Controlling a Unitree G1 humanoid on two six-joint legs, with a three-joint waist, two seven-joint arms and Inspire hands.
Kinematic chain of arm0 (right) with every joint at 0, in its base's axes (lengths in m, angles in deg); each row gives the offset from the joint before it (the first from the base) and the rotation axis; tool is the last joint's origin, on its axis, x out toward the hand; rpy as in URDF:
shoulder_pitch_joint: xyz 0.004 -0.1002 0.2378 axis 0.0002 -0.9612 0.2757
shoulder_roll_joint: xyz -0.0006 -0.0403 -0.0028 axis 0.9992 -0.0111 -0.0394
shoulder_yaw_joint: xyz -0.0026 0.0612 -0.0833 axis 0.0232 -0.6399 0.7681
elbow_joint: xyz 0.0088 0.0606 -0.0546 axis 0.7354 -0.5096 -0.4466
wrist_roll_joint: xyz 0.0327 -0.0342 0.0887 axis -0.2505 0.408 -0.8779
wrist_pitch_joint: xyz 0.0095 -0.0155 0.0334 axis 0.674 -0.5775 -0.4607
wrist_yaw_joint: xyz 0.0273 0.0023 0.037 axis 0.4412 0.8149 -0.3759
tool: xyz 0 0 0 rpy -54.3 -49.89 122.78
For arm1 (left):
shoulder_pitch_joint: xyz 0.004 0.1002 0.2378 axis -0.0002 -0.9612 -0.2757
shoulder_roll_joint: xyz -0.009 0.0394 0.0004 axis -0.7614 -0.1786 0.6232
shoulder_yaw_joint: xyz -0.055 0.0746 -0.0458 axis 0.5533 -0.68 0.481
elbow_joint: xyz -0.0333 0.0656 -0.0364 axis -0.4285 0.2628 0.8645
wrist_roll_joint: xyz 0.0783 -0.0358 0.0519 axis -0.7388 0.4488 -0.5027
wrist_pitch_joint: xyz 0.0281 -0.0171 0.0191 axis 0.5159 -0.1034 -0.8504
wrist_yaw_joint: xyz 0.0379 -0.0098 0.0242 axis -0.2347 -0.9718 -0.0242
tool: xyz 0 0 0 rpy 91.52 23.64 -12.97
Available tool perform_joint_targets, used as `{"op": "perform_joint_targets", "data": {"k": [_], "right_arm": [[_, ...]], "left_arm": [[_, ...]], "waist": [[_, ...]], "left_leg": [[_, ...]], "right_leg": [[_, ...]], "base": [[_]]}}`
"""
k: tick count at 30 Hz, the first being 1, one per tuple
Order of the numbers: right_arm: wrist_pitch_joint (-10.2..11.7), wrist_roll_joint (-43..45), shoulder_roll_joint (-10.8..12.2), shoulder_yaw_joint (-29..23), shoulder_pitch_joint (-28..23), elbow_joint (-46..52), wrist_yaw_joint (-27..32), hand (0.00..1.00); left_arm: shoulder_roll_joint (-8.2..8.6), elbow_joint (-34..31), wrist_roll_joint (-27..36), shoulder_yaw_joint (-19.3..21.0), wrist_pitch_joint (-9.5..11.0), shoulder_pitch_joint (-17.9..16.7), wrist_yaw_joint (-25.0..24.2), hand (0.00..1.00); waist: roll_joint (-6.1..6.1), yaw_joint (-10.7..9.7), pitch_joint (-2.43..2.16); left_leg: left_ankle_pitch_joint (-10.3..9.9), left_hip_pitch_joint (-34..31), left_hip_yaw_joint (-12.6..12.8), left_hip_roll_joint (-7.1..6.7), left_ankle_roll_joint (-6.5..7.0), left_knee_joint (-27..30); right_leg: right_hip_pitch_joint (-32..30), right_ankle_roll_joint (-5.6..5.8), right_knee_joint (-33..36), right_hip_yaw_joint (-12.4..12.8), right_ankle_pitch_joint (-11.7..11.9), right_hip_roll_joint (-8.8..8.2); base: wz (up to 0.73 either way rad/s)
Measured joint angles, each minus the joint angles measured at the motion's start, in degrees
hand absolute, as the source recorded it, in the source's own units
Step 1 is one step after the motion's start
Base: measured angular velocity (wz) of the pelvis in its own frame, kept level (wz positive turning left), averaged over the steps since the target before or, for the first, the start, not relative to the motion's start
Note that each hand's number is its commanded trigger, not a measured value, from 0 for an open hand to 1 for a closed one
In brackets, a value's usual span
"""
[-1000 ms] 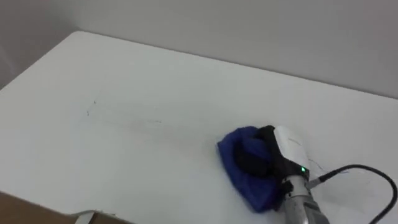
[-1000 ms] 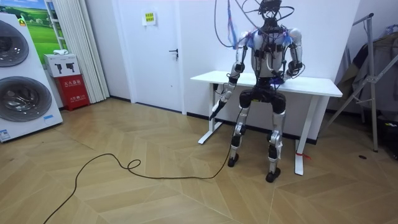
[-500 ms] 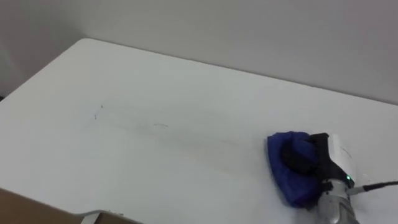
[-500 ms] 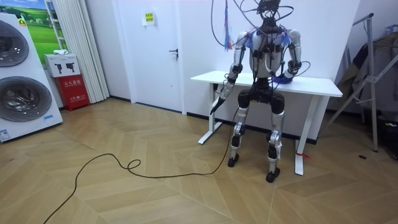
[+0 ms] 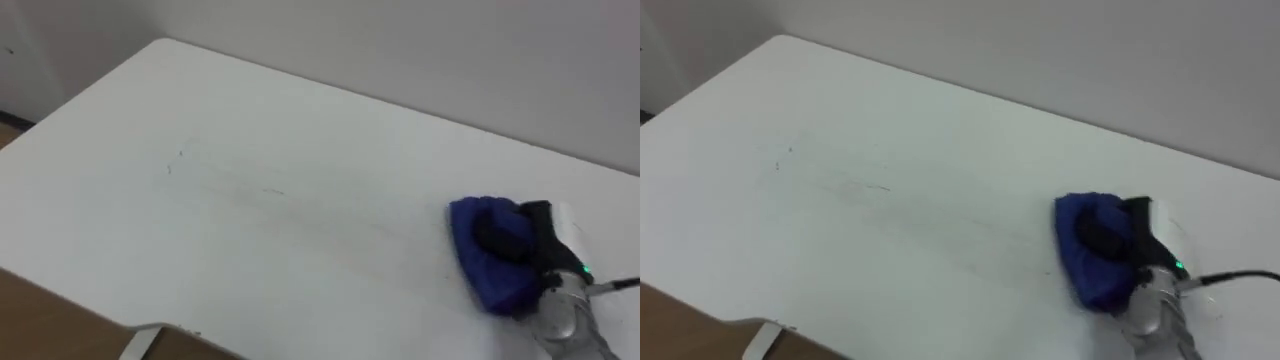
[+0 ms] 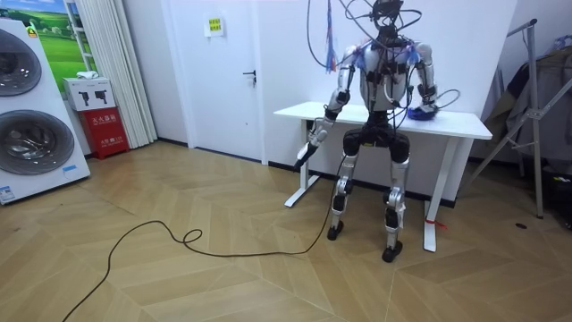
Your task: Wipe table
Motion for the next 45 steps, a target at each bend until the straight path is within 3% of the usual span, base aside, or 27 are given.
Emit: {"op": "perform_joint_targets", "data": {"k": [2, 6, 9, 10, 11, 13, 16, 19, 21, 23, 27, 30, 33, 36, 41, 45], "right_arm": [[-0.5, 0.0, -3.7, -2.4, -0.9, -2.4, 0.3, 1.00], [-2.1, 0.0, -4.0, -1.2, -3.3, 1.1, 0.5, 1.00], [-8.2, 0.5, -2.4, 2.2, -2.4, 6.6, 0.5, 1.00], [-10.1, 1.7, -1.3, 4.8, -2.4, 9.7, 0.4, 1.00], [-11.7, 3.0, 0.8, 8.3, -2.0, 12.7, 0.4, 1.00], [-13.5, 7.2, 3.7, 13.3, 0.9, 16.4, -0.8, 1.00], [-13.3, 12.8, 8.4, 20.6, 7.1, 18.2, -4.9, 1.00], [-12.9, 18.5, 9.4, 22.6, 9.2, 20.7, -6.9, 1.00], [-12.5, 18.6, 9.3, 22.6, 9.3, 20.9, -7.0, 1.00], [-10.4, 16.5, 8.7, 20.7, 6.6, 19.8, -5.6, 1.00], [-8.1, 15.1, 8.3, 19.8, 3.7, 20.9, -3.8, 1.00], [-7.5, 15.1, 8.3, 19.9, 3.2, 21.0, -4.2, 1.00], [-8.0, 15.0, 8.4, 20.1, 3.5, 20.7, -4.9, 1.00], [-10.7, 15.9, 8.8, 21.8, 4.3, 22.0, -6.6, 1.00], [-11.4, 15.9, 8.9, 22.3, 4.7, 23.0, -7.2, 1.00], [-8.6, 15.1, 8.9, 21.4, 2.5, 21.1, -5.1, 1.00]], "left_arm": [[-0.48, -0.2, 0.3, 0.5, 0.6, 0.5, 0.0, 0.00], [0.24, -0.3, 0.4, -2.2, 1.2, 2.1, -0.1, 0.00], [1.32, -0.5, 0.3, -4.8, 1.2, 5.6, 0.0, 0.00], [1.71, -0.4, 0.3, -6.3, 1.4, 6.9, 0.1, 0.00], [2.05, -0.2, 0.3, -8.1, 1.5, 8.0, 0.2, 0.00], [2.77, -0.1, 0.2, -10.5, 1.4, 9.0, 0.2, 0.00], [4.27, -0.3, 0.2, -11.6, 1.5, 9.8, 0.0, 0.00], [3.75, -0.6, 0.2, -11.5, 0.6, 7.9, 0.0, 0.00], [3.23, -0.7, 0.3, -11.2, -0.5, 5.7, 0.0, 0.00], [2.98, -0.4, 0.3, -9.7, -1.5, 3.3, -0.8, 0.00], [3.03, -0.3, 0.3, -9.4, -1.4, 2.1, -2.3, 0.00], [3.51, -0.3, 0.3, -9.4, -0.9, 3.3, -2.5, 0.00], [3.95, -1.1, 0.3, -9.4, -0.9, 5.4, -2.6, 0.00], [4.61, -1.9, 0.2, -10.1, -1.0, 8.3, -2.4, 0.00], [4.82, -4.1, 0.3, -10.6, -0.9, 8.5, -1.8, 0.00], [4.75, -4.2, 0.2, -10.3, -0.9, 6.4, -1.2, 0.00]], "waist": [[0.19, -1.0, -0.03], [0.97, -2.1, -0.18], [1.42, -1.4, -0.01], [1.42, -0.2, 0.11], [1.45, 1.2, 0.23], [1.40, 1.6, 0.28], [1.58, 4.6, 1.00], [1.30, 7.8, 1.26], [1.31, 7.5, 1.24], [1.62, 7.0, 1.22], [2.82, 5.4, 1.08], [3.52, 4.5, 0.54], [3.65, 4.6, 0.58], [3.47, 4.8, 0.54], [3.28, 4.9, 0.56], [2.79, 4.4, 0.48]], "left_leg": [[-0.2, 0.4, 0.0, 0.00, -0.02, -0.1], [-0.4, 1.6, 0.3, 0.12, -0.12, -0.5], [-0.6, 2.6, 1.7, 0.64, -0.41, -1.1], [-0.6, 3.2, 2.8, 1.15, -0.53, -1.6], [-0.5, 3.9, 4.2, 1.72, -0.71, -2.4], [-0.6, 3.9, 4.6, 2.22, -0.96, -2.4], [-0.5, 3.8, 5.1, 2.56, -1.14, -2.4], [-0.6, 2.8, 4.4, 2.30, -1.03, -2.3], [-0.4, 2.5, 3.0, 2.06, -0.78, -2.3], [-0.6, 2.7, 1.6, 2.02, -0.88, -2.5], [-0.6, 3.5, 0.9, 2.04, -0.94, -3.0], [-0.7, 3.6, 1.1, 2.02, -1.04, -3.3], [-0.7, 4.1, 1.2, 2.04, -1.12, -3.2], [-0.7, 4.2, 1.5, 2.12, -1.13, -3.1], [-0.7, 4.4, 2.9, 2.32, -1.07, -3.4], [-0.8, 5.4, 3.1, 2.33, -1.00, -3.8]], "right_leg": [[0.4, -0.04, 0.0, -0.1, -0.1, -0.01], [1.0, -0.16, 0.2, 0.6, -0.3, 0.02], [0.8, -0.26, 0.4, 2.3, -0.2, 0.24], [0.4, -0.49, 0.5, 3.5, -0.1, 0.57], [0.1, -0.70, 0.5, 4.9, 0.1, 0.95], [-0.6, -1.01, 0.9, 5.2, 0.1, 1.21], [-1.4, -1.31, 1.0, 6.1, 0.2, 1.56], [-1.5, -1.24, 0.3, 5.0, 0.2, 1.48], [-0.8, -1.19, -0.1, 3.3, 0.2, 1.48], [0.5, -0.91, -0.2, 0.4, 0.0, 1.52], [1.6, -0.79, -0.2, -1.7, -0.3, 1.48], [2.0, -0.93, -1.0, -2.0, -0.5, 1.52], [2.5, -1.04, -1.0, -1.8, -0.7, 1.60], [2.5, -1.09, -0.8, -1.5, -0.7, 1.58], [1.4, -1.13, -0.2, 0.1, -0.7, 1.49], [1.8, -1.11, -0.1, 0.1, -0.7, 1.38]], "base": [[0.00], [-0.11], [-0.30], [-0.53], [-0.56], [-0.25], [-0.08], [0.17], [0.38], [0.41], [0.14], [-0.04], [-0.03], [-0.04], [-0.14], [-0.03]]}}
